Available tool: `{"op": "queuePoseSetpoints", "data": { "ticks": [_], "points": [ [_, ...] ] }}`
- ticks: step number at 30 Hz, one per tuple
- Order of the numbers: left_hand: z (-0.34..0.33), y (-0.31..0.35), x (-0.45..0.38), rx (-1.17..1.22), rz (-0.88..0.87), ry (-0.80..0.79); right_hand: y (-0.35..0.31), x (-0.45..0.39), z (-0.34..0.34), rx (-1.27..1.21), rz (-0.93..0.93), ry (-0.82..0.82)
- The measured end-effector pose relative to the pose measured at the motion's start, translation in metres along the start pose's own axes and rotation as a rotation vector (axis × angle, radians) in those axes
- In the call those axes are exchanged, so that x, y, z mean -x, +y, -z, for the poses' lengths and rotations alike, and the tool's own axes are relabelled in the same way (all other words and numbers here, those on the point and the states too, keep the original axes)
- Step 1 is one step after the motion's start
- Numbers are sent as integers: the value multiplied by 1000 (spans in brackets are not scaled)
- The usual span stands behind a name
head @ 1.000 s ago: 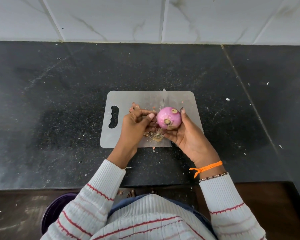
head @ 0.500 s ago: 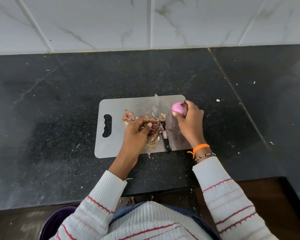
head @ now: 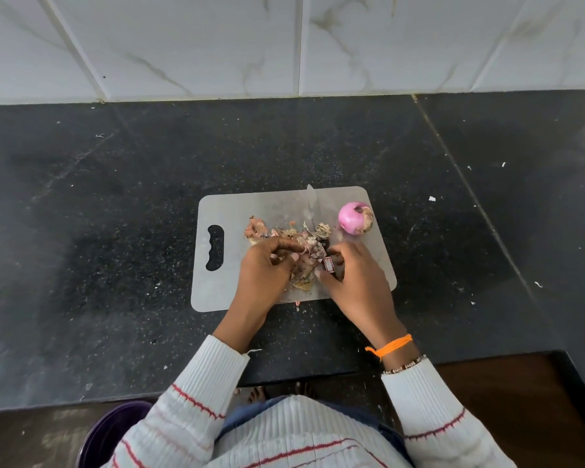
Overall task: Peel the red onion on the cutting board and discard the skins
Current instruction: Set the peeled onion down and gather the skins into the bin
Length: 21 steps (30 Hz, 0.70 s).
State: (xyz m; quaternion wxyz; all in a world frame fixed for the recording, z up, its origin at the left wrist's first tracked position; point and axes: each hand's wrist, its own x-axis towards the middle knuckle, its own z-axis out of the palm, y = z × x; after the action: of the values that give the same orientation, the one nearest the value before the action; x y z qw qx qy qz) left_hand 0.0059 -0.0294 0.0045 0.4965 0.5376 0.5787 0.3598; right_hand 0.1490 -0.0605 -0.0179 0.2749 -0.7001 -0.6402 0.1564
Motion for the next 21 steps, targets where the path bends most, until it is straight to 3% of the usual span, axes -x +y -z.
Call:
{"op": "queuePoseSetpoints", "data": {
  "ticks": [12, 17, 21],
  "points": [
    [12, -11, 1, -21, 51, 24, -18, -5, -2, -102, -73, -107],
    [15, -12, 3, -24, 49, 29, -25, -10, 3, -385, -245, -160],
    [16, -14, 5, -32, 44, 30, -23, -13, 2, -923, -501, -218]
  ]
}}
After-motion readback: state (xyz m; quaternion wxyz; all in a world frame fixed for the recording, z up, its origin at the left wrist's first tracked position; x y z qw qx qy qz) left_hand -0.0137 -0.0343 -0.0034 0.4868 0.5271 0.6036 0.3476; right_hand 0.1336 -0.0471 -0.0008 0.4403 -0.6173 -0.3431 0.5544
